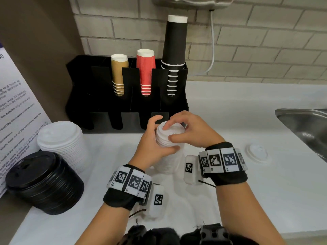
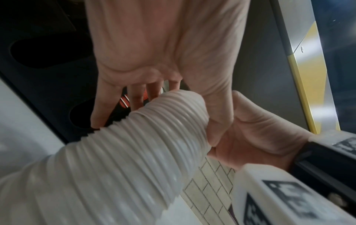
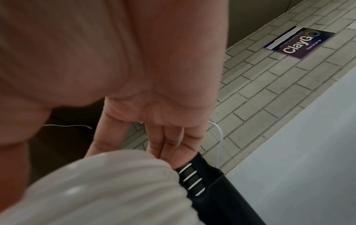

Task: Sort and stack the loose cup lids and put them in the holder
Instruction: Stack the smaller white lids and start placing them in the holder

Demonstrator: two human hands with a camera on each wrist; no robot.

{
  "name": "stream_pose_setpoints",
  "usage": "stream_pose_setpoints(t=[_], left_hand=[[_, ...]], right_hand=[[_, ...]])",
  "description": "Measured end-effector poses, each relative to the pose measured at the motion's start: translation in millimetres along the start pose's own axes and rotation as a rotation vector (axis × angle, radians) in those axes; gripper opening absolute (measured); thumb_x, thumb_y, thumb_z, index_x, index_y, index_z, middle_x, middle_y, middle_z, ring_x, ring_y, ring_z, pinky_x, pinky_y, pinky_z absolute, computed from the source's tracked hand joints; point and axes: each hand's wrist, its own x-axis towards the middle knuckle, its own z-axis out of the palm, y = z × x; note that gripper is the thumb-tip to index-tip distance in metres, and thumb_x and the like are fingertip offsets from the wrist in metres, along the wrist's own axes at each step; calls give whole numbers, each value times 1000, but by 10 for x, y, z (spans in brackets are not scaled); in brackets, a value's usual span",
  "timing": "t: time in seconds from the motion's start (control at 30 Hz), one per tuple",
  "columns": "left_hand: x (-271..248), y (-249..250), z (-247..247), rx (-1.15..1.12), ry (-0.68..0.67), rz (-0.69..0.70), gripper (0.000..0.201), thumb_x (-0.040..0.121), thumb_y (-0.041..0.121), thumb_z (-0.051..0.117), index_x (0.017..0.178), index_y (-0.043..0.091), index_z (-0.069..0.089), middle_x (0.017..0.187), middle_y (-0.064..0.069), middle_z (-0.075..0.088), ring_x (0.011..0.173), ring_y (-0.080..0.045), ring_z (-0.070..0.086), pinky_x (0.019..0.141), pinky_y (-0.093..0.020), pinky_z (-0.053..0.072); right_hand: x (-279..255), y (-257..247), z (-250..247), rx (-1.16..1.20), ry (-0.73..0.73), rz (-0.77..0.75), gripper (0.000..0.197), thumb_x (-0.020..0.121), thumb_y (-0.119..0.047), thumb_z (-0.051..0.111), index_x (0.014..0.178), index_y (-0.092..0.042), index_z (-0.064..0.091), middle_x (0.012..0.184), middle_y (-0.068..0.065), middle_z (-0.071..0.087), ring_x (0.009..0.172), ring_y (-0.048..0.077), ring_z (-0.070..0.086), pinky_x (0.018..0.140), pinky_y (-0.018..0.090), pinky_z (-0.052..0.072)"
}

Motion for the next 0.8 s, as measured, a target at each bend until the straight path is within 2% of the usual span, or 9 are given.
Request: stream_pose_setpoints(t=[0.07, 0.2, 0.3, 0.37, 0.47, 0.53, 0.6, 0.67, 0.8], left_hand=[[6, 6, -1, -3, -1, 24, 85, 66, 14, 87, 133, 31, 39, 115, 12, 58, 98, 11, 55, 75, -8, 47], [12, 43, 21, 24, 3, 57, 62, 68, 14, 86, 118, 27, 53, 117, 1, 59, 104, -6, 57, 79, -13, 44], [5, 60, 32, 2, 7, 60, 51, 70, 16, 85, 112, 25, 57, 115, 0, 60, 105, -12, 58, 85, -23, 48], [6, 61, 22, 14, 9, 52, 50, 70, 17, 85, 110, 26, 56, 117, 2, 59, 106, -13, 56, 86, -25, 47], [14, 50, 11, 43, 13, 40, 53, 69, 17, 86, 109, 29, 54, 123, 4, 54, 111, -13, 51, 88, -22, 42], [14, 51, 15, 46, 12, 32, 53, 69, 18, 85, 109, 31, 54, 124, 5, 53, 112, -13, 50, 87, -20, 41], [16, 48, 19, 52, 13, 29, 53, 69, 18, 85, 109, 32, 53, 123, 6, 53, 112, -12, 50, 85, -18, 40], [24, 47, 22, 61, 14, 28, 53, 69, 20, 85, 108, 33, 53, 123, 7, 53, 111, -11, 50, 83, -17, 39], [37, 50, 46, 62, 18, 26, 52, 68, 20, 85, 107, 35, 54, 123, 7, 53, 109, -8, 50, 82, -18, 40]], right_hand=[[2, -5, 2, -12, -6, -2, 31, 71, -14, 78, 90, -36, 69, 103, -15, 50, 89, -3, 48, 78, 15, 37], [9, 19, 11, -28, -5, 8, 29, 70, -16, 79, 91, -33, 69, 111, -4, 53, 90, 0, 48, 81, 20, 39], [2, 76, 8, 16, -38, 12, 28, 71, -23, 81, 92, -36, 67, 108, -11, 54, 93, -2, 50, 80, 14, 40], [-20, 177, -70, 147, 38, 70, 28, 74, -29, 79, 96, -38, 65, 111, -17, 57, 102, -3, 51, 81, 11, 39], [-105, 593, -366, 112, 393, 351, 34, 79, -35, 74, 111, -33, 62, 130, -1, 53, 120, 14, 48, 99, 28, 39], [-231, 922, -588, -84, 467, 687, 48, 82, -41, 69, 127, -31, 55, 142, 12, 39, 132, 31, 37, 109, 42, 32], [-360, 1153, -736, -178, 448, 1019, 59, 84, -44, 64, 138, -28, 45, 148, 17, 26, 136, 41, 23, 108, 50, 27], [-463, 1328, -806, -236, 382, 1214, 61, 88, -41, 60, 142, -21, 41, 150, 21, 21, 137, 44, 18, 109, 52, 24], [-572, 1627, -816, -220, 114, 1178, 50, 101, -12, 38, 146, 4, 26, 154, 27, 17, 143, 42, 12, 118, 50, 8]])
